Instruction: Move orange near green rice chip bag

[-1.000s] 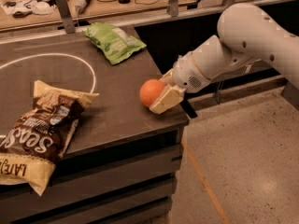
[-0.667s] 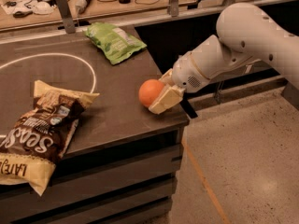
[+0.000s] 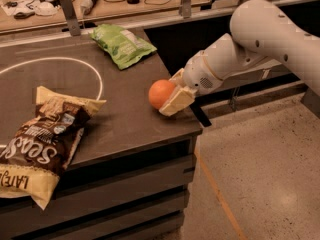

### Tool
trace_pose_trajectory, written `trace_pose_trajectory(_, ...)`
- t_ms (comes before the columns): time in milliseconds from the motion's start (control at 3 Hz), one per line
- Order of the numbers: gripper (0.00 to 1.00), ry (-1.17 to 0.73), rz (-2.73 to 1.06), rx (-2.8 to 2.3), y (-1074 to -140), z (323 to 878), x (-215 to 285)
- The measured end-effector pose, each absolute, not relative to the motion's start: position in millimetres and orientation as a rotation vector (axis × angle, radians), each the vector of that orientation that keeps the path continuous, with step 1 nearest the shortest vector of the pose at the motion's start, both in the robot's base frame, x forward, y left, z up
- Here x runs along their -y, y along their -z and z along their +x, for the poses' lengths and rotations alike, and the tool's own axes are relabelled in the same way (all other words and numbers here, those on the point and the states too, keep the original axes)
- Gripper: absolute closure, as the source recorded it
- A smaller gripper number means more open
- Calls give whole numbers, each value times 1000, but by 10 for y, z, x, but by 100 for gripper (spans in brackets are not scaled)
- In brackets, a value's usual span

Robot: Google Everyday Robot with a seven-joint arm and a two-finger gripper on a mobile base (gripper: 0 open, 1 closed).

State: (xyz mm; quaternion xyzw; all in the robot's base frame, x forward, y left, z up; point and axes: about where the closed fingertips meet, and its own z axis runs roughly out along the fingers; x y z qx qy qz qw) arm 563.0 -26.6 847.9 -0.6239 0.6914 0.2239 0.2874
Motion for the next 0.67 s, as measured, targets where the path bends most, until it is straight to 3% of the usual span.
trace_pose_trajectory(667,100,-554,-1625,-1747,-8566,6368,319)
